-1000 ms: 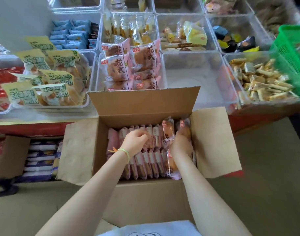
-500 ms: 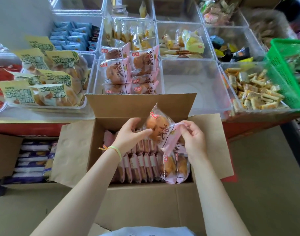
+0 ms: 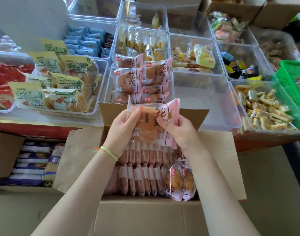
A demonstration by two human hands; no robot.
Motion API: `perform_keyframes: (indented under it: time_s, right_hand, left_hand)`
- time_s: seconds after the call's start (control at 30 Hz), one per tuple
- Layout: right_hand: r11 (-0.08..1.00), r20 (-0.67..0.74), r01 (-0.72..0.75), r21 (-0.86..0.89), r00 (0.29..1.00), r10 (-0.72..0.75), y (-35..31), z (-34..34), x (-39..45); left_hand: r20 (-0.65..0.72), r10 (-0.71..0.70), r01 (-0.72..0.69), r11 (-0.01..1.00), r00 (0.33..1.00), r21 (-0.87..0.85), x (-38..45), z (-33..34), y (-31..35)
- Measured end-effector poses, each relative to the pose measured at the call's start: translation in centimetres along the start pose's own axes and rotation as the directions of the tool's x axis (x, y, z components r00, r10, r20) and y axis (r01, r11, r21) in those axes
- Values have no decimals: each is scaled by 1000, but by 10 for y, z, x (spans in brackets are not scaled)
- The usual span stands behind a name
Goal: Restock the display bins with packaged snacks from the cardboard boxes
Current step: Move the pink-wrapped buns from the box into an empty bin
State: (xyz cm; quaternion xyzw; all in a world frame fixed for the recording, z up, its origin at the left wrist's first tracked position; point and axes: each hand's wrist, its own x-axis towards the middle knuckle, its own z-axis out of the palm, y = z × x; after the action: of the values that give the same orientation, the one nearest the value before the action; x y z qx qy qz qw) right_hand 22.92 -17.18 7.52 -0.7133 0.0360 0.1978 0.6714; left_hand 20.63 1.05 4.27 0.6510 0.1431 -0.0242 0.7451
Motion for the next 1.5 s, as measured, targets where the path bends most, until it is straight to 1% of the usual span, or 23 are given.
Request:
perform_keyframes:
  time_s: [0.07,0.1,0.17,0.23,0.27,0.33,0.4,0.5,0.63,0.73,0.83,0.9,0.97,1.0,1.07,1.1,1.13,1.2,1.27,1.33,1.4,1.47,1.5]
  right_hand:
    - [999,-48,35,-35,998,-37,-10,16,22]
    - [998,-69,51,-39,996,-54,-17,25,34]
    - [990,-87,112,-82,989,-119,-32,41,62]
    - [970,-86,160,-183,980,-178,-46,54,94]
    - [953,-79,168,-251,978,-193,-50,60,111]
    - [912,-69,139,-386,981,-179,-51,69,143]
    - [879,-68,58,-474,993,-102,-40,77,169]
    - [833,-79,-59,-551,997,18,-19,83,193]
    - [791,-100,-157,-591,988,122,-5,84,208]
    - [793,-114,-159,-587,987,114,-5,85,211]
    - [809,-119,-164,-565,986,116,-7,84,205]
    - [842,-167,-134,-522,984,53,-11,80,189]
    - [893,-239,-13,-449,965,-107,-15,75,156]
    - [900,-291,72,-430,933,-213,-17,72,133]
    - [885,-401,217,-413,828,-391,-15,64,84]
    - [888,-439,239,-392,800,-409,-7,57,64]
    - [906,-457,225,-359,804,-381,3,50,46]
    - [945,-457,92,-313,858,-235,37,34,24]
    - [921,-453,-113,-372,889,-74,76,14,10]
    - [815,-455,-313,-488,888,68,114,-6,-2]
    - [653,-439,-441,-616,880,180,152,-24,-15]
    - [511,-397,-471,-719,882,253,179,-36,-28]
    - [487,-380,-461,-742,887,262,192,-42,-34]
  left_hand:
    - [-134,87,-86,996,987,18,15,-13,12]
    - [-159,140,-137,990,977,26,24,-20,22]
    - [-146,218,-213,976,965,54,47,-39,44]
    - [-121,268,-248,956,956,156,78,-62,61]
    - [-114,262,-230,945,958,233,96,-74,64]
    - [-98,191,-143,921,977,363,129,-94,62]
    - [-94,93,-40,887,991,461,153,-105,50]
    - [-90,27,29,822,996,569,170,-107,33]
    - [-105,-51,104,802,993,589,185,-110,11]
    - [-100,-102,140,834,990,534,188,-111,2]
    - [-88,-89,122,845,992,521,183,-109,6]
    - [-107,-14,72,821,994,566,174,-104,13]
    - [-136,122,-19,807,983,590,157,-96,23]
    - [-148,213,-87,804,966,588,145,-90,28]
    - [-151,362,-237,820,920,521,117,-74,36]
    - [-128,392,-294,836,911,464,101,-64,39]
    - [-81,391,-326,850,917,413,87,-53,38]
    - [69,317,-320,876,946,360,60,-27,29]
    - [214,188,-261,880,959,397,38,-3,8]
    - [294,29,-179,848,956,499,25,16,-21]
    - [308,-149,-69,799,940,597,17,29,-53]
    - [294,-311,46,755,904,654,10,38,-79]
    - [288,-377,106,748,881,655,5,42,-88]
